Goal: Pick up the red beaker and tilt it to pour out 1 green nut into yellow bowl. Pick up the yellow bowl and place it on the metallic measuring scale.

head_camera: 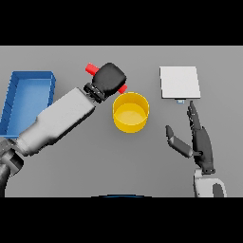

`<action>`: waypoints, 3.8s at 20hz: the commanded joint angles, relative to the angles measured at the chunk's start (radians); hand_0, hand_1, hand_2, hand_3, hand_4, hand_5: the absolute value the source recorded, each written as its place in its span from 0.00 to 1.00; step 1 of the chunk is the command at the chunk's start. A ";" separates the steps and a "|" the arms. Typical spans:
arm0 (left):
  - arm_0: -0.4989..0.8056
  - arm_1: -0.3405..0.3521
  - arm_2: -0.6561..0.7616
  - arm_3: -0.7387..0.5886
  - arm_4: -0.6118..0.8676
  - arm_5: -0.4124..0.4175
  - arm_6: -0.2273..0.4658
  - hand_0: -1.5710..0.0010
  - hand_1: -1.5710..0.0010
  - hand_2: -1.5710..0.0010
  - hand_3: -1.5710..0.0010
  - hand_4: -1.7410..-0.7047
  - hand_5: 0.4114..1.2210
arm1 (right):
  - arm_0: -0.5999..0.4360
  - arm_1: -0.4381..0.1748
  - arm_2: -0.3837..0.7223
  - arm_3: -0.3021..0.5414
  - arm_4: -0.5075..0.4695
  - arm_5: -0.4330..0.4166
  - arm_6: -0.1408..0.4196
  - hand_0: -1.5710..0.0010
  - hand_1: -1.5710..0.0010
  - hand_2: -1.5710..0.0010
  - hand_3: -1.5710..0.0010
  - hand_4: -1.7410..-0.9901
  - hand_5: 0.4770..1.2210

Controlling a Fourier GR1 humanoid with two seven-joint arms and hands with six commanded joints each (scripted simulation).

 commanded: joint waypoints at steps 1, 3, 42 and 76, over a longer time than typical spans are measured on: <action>-0.018 -0.003 -0.027 0.032 -0.023 -0.001 -0.013 0.00 0.00 0.00 0.08 0.02 1.00 | 0.005 0.002 -0.001 0.000 -0.005 0.002 -0.013 1.00 1.00 1.00 1.00 0.59 0.24; -0.038 -0.011 -0.083 0.050 -0.054 -0.027 -0.029 0.00 0.00 0.00 0.05 0.01 1.00 | -0.004 0.003 -0.007 0.002 -0.008 -0.004 0.003 1.00 1.00 1.00 1.00 0.60 0.22; -0.539 0.203 0.115 0.579 0.267 0.072 -0.038 0.00 0.00 0.01 0.13 0.01 1.00 | -0.046 0.000 -0.014 0.055 -0.004 -0.010 -0.017 1.00 1.00 1.00 1.00 0.69 0.15; 0.496 0.584 0.267 -0.273 1.048 0.550 0.469 0.41 0.52 0.51 0.54 0.68 0.43 | -0.031 -0.038 0.019 0.048 0.055 0.000 -0.060 1.00 1.00 1.00 1.00 0.74 0.25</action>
